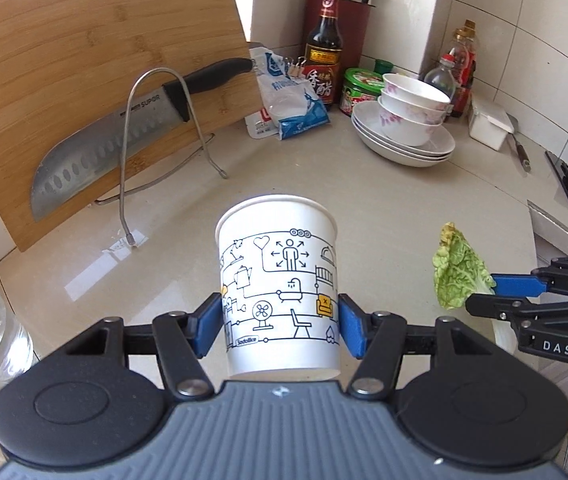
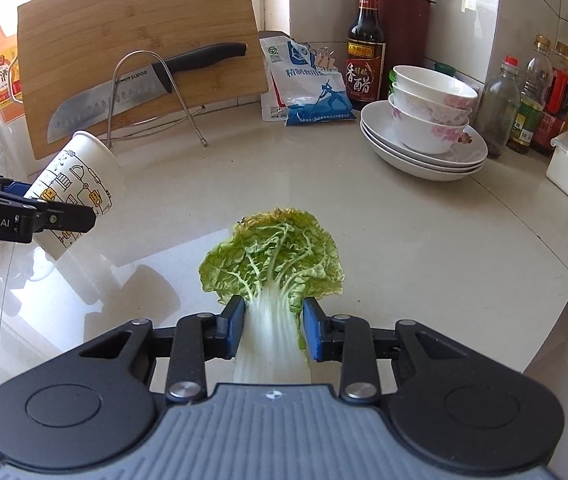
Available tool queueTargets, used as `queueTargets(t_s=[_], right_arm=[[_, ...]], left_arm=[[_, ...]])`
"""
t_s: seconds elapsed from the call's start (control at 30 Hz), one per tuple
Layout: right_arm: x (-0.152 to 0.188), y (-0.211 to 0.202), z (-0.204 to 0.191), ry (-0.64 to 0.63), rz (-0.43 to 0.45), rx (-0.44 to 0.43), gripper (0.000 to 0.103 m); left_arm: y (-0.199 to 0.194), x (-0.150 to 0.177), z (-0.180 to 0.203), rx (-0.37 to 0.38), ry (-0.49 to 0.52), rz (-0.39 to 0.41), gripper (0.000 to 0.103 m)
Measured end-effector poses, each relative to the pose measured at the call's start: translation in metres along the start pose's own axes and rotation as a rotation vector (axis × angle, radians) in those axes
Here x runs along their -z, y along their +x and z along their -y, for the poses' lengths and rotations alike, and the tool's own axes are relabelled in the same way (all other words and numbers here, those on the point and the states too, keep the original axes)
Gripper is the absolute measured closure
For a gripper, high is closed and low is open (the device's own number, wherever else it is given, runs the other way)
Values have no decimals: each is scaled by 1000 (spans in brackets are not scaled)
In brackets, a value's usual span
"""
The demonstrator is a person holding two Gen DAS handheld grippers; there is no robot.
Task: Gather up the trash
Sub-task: 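Carry the cup in the left tool and leaf in the right tool over the bucket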
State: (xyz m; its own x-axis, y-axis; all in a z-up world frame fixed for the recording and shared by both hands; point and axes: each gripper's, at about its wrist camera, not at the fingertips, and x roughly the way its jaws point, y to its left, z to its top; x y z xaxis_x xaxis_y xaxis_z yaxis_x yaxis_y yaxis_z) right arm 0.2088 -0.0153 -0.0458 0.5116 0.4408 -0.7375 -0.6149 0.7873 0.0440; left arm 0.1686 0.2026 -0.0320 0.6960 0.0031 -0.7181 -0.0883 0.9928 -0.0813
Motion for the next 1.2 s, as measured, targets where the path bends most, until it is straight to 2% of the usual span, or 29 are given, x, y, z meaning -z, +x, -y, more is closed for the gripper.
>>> queueTargets(t_s=[0.3,0.57,0.7,0.93,1.13,1.2], right_arm=[[25,-51,25,32,30,-2,67],[72,-104,73,145,31,120,66],[105,-119,106,219,-6,196,66],[166,-96,153,320,-124,247,66],[195,-55,177,354,-198,233,64],[199,-43,181,356,-214,235,59]], left_arm=[[-25,13,63,91,97,-22,43],[-29,21,133,236,184,-30,43],[-27,23,166,304,220,-34,43],[-26,31,208,379,274,-49,43],[-28,34,221,366,282,-52,43],[-28,35,224,348,286,-50,43]])
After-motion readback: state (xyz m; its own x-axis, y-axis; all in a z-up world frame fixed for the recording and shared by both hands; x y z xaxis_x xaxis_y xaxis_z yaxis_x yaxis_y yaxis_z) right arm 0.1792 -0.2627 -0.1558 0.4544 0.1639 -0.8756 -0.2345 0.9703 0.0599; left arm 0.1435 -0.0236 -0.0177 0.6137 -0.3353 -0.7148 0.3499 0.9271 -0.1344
